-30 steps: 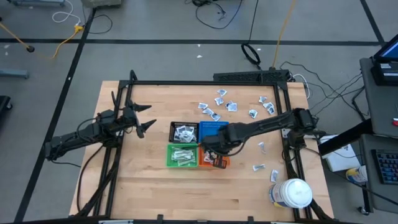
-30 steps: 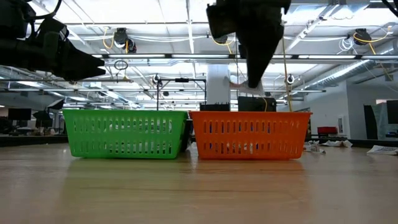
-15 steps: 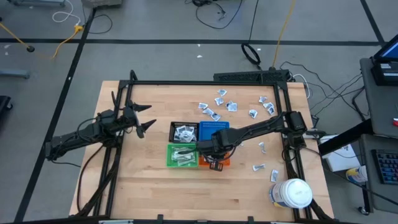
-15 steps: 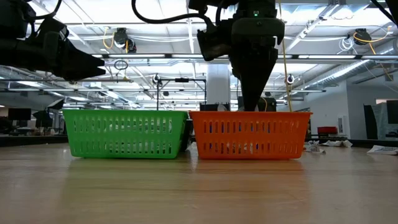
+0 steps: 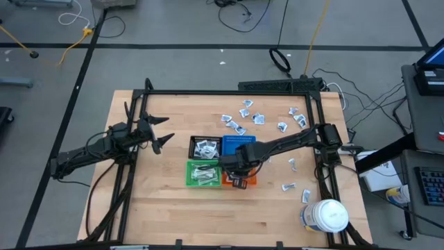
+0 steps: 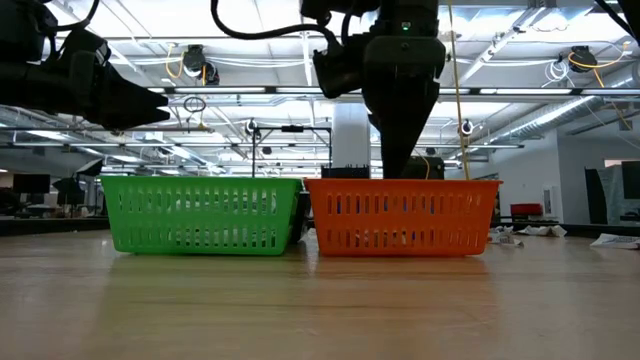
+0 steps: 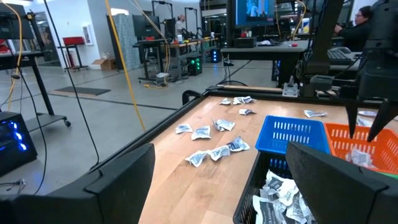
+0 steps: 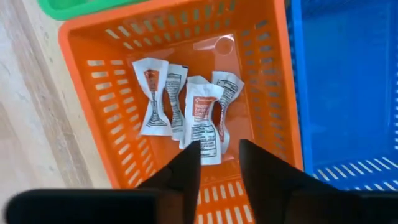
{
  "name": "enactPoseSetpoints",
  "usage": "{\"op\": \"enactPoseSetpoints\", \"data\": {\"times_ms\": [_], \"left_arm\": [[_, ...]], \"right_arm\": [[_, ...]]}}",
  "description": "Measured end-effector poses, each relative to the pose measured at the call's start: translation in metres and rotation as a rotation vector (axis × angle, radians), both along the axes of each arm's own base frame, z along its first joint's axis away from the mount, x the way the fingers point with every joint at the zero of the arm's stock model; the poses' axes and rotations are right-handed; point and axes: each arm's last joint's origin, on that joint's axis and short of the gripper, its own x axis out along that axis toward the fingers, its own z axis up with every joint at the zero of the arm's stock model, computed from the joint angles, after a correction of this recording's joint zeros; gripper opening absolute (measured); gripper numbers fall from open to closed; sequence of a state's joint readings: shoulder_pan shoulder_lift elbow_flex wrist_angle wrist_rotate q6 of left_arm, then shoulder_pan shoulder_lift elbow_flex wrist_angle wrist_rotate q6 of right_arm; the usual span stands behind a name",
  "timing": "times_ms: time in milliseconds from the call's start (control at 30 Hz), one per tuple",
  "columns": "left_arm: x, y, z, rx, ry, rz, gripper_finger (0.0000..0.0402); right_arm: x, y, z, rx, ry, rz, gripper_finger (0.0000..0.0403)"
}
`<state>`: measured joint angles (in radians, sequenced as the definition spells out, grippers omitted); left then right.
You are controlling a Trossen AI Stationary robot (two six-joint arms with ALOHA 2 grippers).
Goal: Pick & Place First Aid Supplies
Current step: Put the ointment pack into the orange bin
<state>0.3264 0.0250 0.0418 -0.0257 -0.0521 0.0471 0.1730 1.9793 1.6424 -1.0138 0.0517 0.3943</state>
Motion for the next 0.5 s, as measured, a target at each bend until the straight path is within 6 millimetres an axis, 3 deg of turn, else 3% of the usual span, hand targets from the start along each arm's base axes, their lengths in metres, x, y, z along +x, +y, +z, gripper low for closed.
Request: {"op": "enactPoseSetpoints", "data": {"times_ms": [200, 500], "left_arm": [[0.0, 0.0, 0.0, 0.0, 0.0, 0.0, 0.0365], [0.0, 0.0, 0.0, 0.0, 0.0, 0.0, 0.0365]], "right_arm": [[-0.001, -0.001, 0.002, -0.007, 0.0, 0.064, 0.0153], [-0.023, -0.002, 0.016, -0.008, -0.015, 0.098, 0.0163]]}}
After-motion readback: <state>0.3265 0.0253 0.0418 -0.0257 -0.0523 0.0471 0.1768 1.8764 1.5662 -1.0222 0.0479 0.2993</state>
